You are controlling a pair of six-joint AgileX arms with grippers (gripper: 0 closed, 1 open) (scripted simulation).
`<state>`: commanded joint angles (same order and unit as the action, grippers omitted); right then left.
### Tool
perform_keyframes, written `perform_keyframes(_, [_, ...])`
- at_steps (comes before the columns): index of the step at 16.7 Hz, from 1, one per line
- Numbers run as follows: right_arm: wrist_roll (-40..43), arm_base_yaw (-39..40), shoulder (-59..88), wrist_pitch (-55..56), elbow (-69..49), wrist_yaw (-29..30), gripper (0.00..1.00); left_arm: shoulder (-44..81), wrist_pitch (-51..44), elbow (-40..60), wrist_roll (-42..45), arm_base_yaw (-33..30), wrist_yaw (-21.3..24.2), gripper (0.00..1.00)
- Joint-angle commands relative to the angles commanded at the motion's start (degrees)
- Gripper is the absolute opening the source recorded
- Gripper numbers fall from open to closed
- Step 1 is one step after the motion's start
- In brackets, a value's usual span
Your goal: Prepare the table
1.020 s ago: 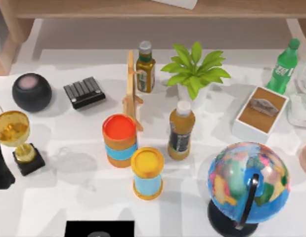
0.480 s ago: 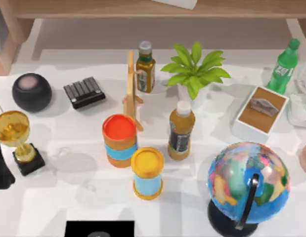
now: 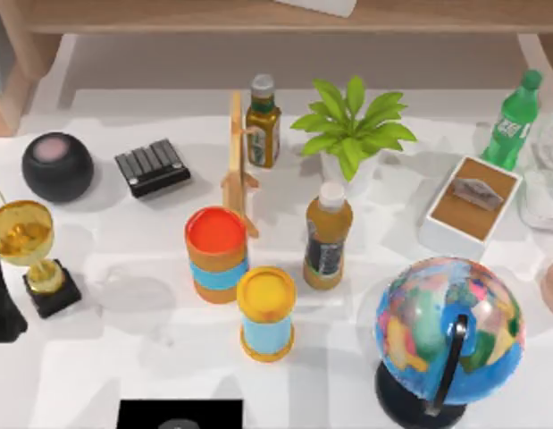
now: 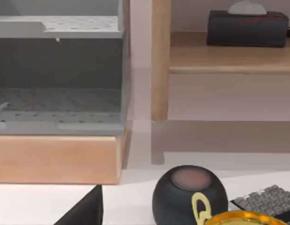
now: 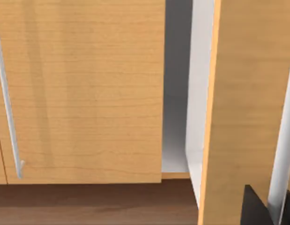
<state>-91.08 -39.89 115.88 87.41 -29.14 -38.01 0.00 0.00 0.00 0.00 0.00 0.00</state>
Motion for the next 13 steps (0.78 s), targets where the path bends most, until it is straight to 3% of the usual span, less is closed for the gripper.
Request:
perform_keyframes(6, [0.72,0.53,1.0,-1.03,-0.91,0.57,0.0,0.0,0.0,0.0,0.0,0.0,0.0,1.0])
perform_keyframes(13, [0.66,6.54,5.55,-7.87,-12.21,6.76,0.0,0.0,0.0,0.0,0.0,0.0,0.0,1.0])
